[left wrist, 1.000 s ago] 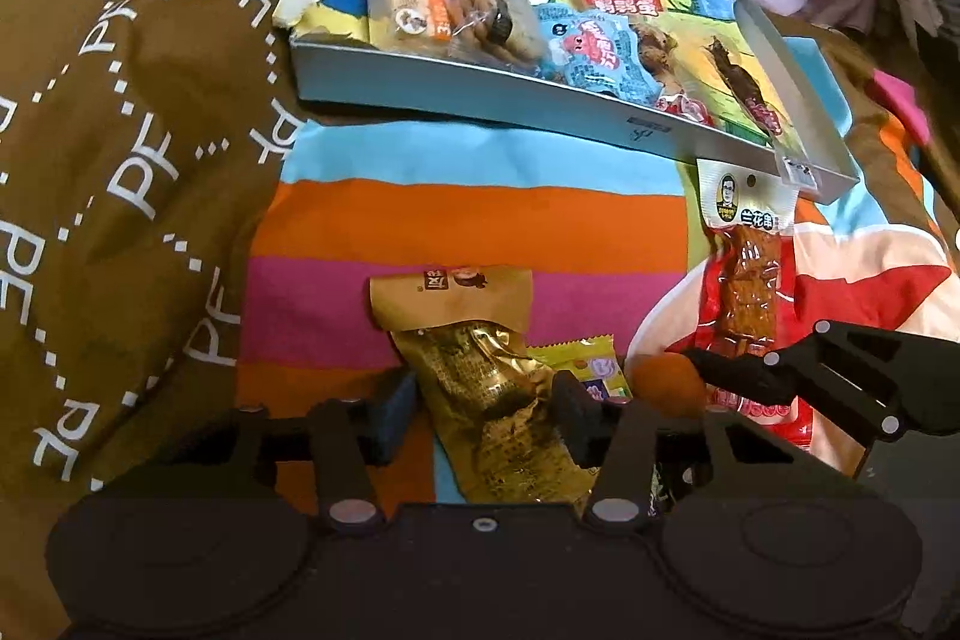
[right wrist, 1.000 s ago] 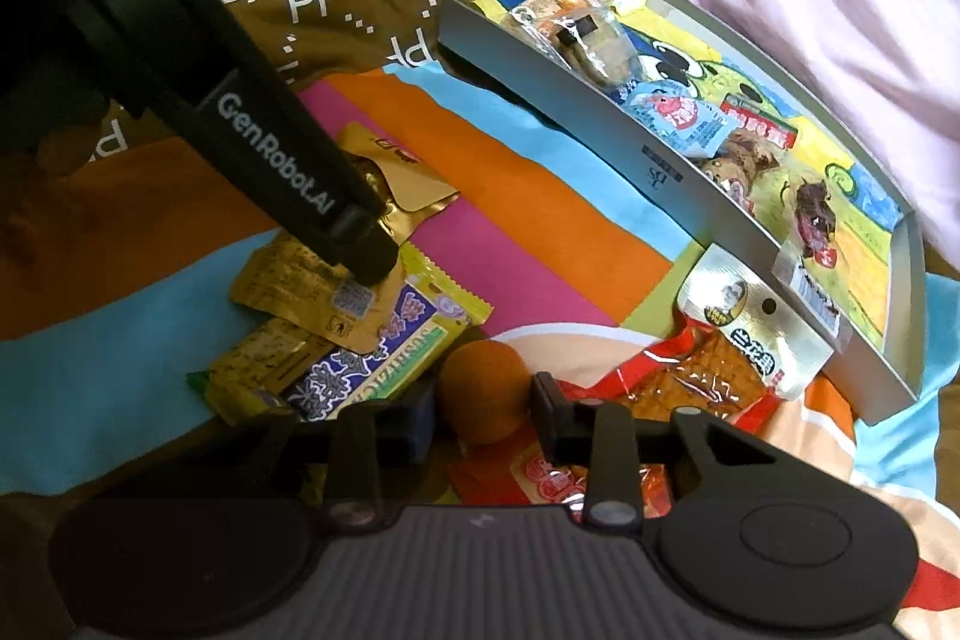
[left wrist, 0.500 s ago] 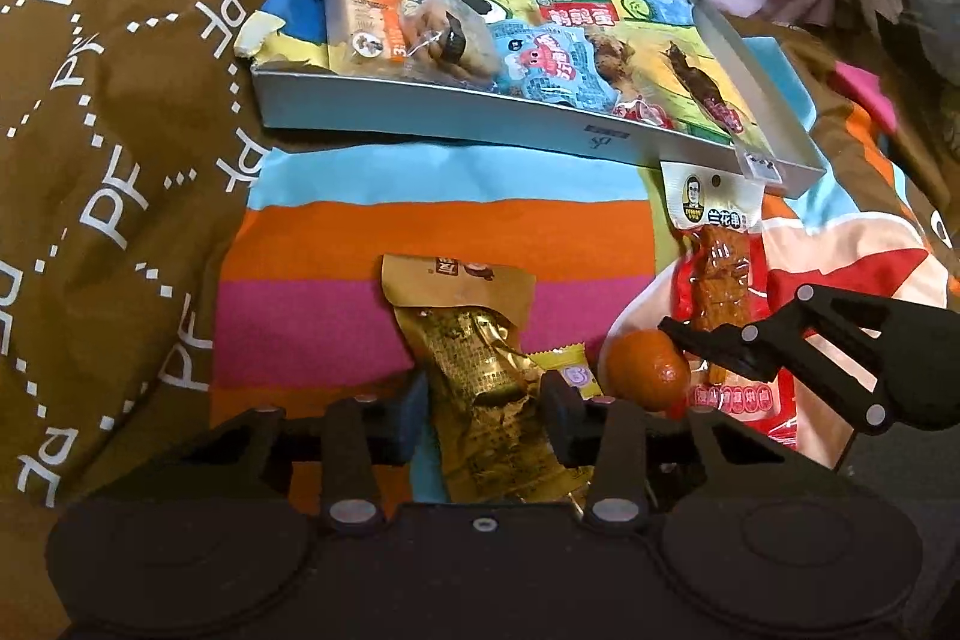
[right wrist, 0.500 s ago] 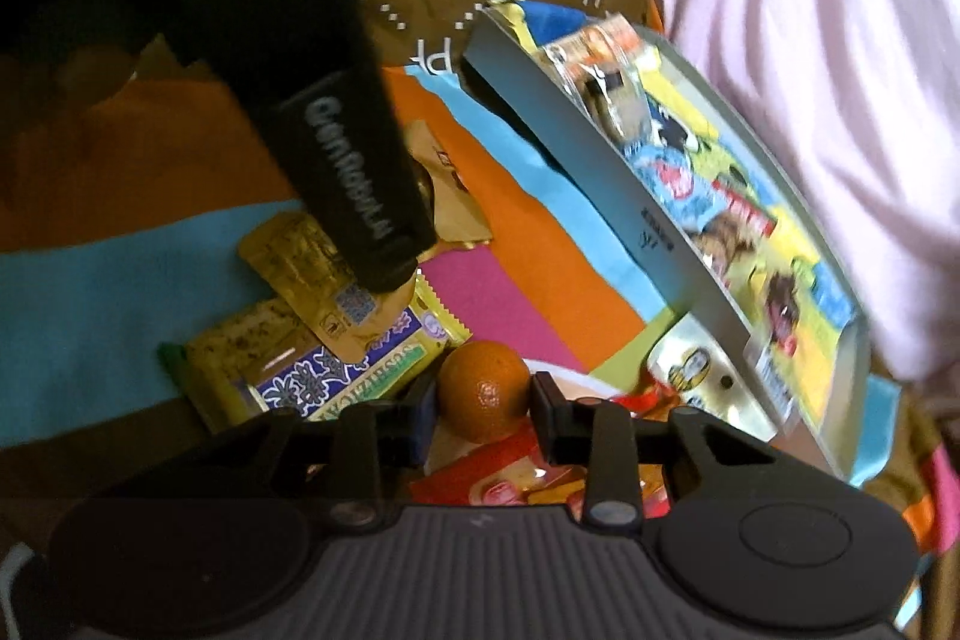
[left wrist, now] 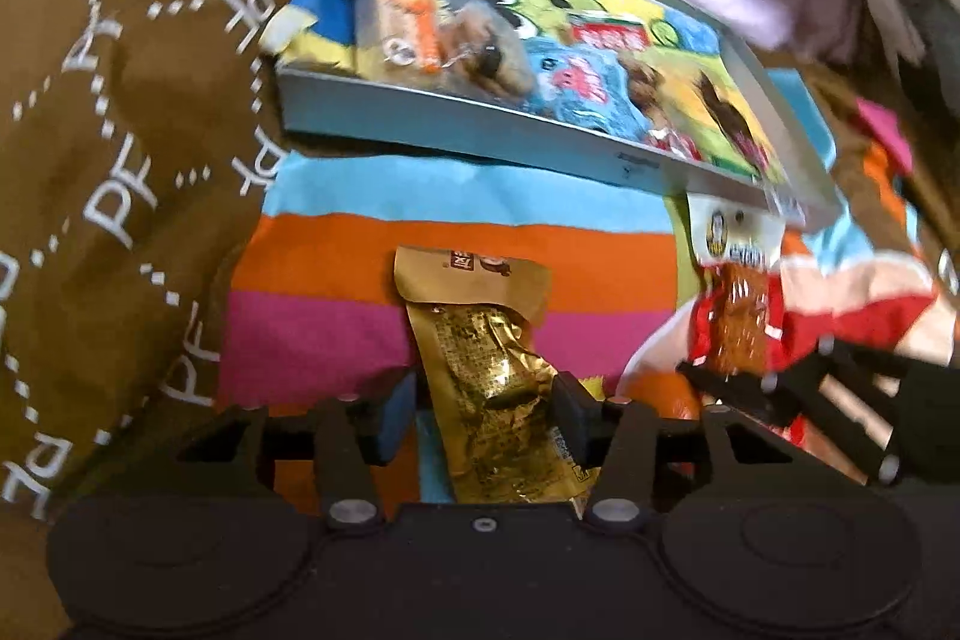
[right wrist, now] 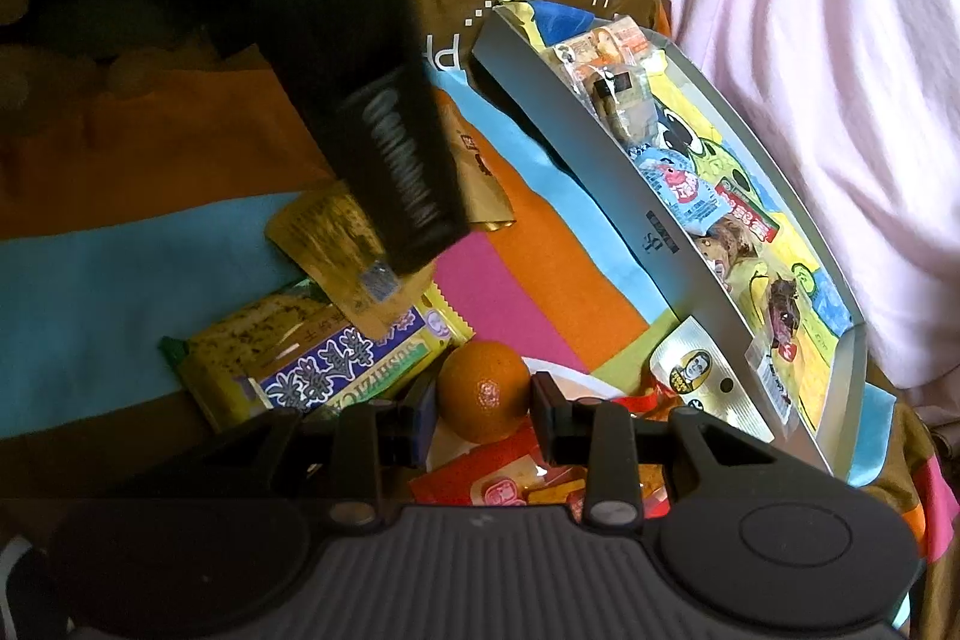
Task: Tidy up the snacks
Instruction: 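Grasp the gold foil pouch with the left tool while the right tool grasps the mandarin orange, then carry the gold pouch into the tray with the left tool while the right tool carries the orange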
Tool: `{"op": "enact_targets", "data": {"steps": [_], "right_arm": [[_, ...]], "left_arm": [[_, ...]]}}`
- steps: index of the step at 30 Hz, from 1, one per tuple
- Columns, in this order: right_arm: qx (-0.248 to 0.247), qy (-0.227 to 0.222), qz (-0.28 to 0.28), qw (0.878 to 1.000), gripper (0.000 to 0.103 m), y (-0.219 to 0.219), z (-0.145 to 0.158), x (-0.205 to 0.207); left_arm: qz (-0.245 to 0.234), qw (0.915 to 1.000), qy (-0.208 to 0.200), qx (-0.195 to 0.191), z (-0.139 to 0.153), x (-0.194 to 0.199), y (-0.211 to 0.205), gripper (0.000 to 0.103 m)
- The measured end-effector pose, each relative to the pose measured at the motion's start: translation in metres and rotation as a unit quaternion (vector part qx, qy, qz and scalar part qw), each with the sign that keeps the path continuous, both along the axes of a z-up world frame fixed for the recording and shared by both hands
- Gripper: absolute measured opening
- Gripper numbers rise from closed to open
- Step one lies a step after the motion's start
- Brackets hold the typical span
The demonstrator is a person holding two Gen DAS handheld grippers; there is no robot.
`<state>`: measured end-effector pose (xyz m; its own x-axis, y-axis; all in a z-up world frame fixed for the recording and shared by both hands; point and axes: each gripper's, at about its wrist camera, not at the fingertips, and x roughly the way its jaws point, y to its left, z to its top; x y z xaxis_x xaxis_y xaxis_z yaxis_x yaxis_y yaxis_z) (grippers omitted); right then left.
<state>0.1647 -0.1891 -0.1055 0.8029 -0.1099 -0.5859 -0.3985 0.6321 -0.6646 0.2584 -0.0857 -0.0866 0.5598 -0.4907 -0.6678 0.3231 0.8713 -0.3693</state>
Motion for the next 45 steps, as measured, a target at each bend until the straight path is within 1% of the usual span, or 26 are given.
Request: {"op": "enact_targets", "data": {"steps": [3, 8, 12, 13, 15, 16, 21, 24, 26, 30, 33, 37, 39, 41, 45], "right_arm": [[-0.002, 0.000, -0.001, 1.000, 0.037, 0.001, 0.000, 0.000], [-0.008, -0.002, -0.001, 1.000, 0.037, 0.002, 0.000, -0.001], [-0.016, -0.005, 0.002, 1.000, 0.037, 0.003, -0.002, -0.002], [-0.018, -0.006, 0.003, 1.000, 0.037, 0.004, -0.002, -0.002], [-0.022, -0.008, 0.004, 1.000, 0.037, 0.005, -0.003, -0.003], [-0.024, -0.009, 0.005, 1.000, 0.037, 0.005, -0.003, -0.004], [-0.025, -0.010, 0.005, 1.000, 0.037, 0.005, -0.003, -0.005], [-0.025, -0.011, 0.005, 1.000, 0.037, 0.005, -0.003, -0.006], [-0.024, -0.014, 0.004, 1.000, 0.037, 0.005, -0.003, -0.007], [-0.021, -0.019, -0.001, 1.000, 0.037, 0.003, -0.003, -0.005], [-0.019, -0.025, -0.003, 1.000, 0.037, 0.001, -0.002, -0.002], [-0.022, -0.033, -0.001, 0.999, 0.037, 0.000, -0.001, 0.000], [-0.026, -0.039, 0.002, 0.999, 0.037, 0.000, 0.000, 0.000], [-0.032, -0.048, 0.006, 0.998, 0.037, 0.001, 0.003, -0.001], [-0.036, -0.084, 0.009, 0.996, 0.037, 0.002, 0.015, -0.004]], "left_arm": [[0.000, 1.0000, 0.003, -0.008, -0.001, 0.003, -0.001, 0.054], [0.000, 0.9997, 0.013, -0.019, -0.001, 0.009, -0.003, 0.062], [-0.003, 0.9999, 0.012, -0.010, -0.001, 0.011, -0.008, 0.062], [-0.003, 0.9999, 0.012, -0.007, -0.001, 0.011, -0.009, 0.061], [0.004, 0.9999, 0.012, 0.006, 0.000, 0.010, -0.011, 0.055], [0.009, 0.9998, 0.013, 0.011, 0.001, 0.011, -0.010, 0.049], [0.023, 0.9994, 0.026, -0.006, 0.001, 0.012, -0.004, 0.043], [0.029, 0.9991, 0.029, -0.003, 0.005, 0.011, -0.004, 0.041], [0.030, 0.9992, 0.027, 0.006, 0.009, 0.009, -0.006, 0.040], [0.030, 0.9991, 0.018, 0.023, 0.012, 0.005, -0.009, 0.040], [0.028, 0.9992, 0.010, 0.027, 0.015, 0.003, -0.012, 0.040], [0.028, 0.9991, -0.017, 0.028, 0.024, -0.002, -0.012, 0.040], [0.042, 0.9983, -0.033, 0.024, 0.029, -0.005, -0.010, 0.040], [0.066, 0.9964, -0.051, 0.016, 0.036, -0.007, -0.005, 0.040], [0.114, 0.9901, -0.082, -0.008, 0.052, -0.005, 0.008, 0.040]]}}
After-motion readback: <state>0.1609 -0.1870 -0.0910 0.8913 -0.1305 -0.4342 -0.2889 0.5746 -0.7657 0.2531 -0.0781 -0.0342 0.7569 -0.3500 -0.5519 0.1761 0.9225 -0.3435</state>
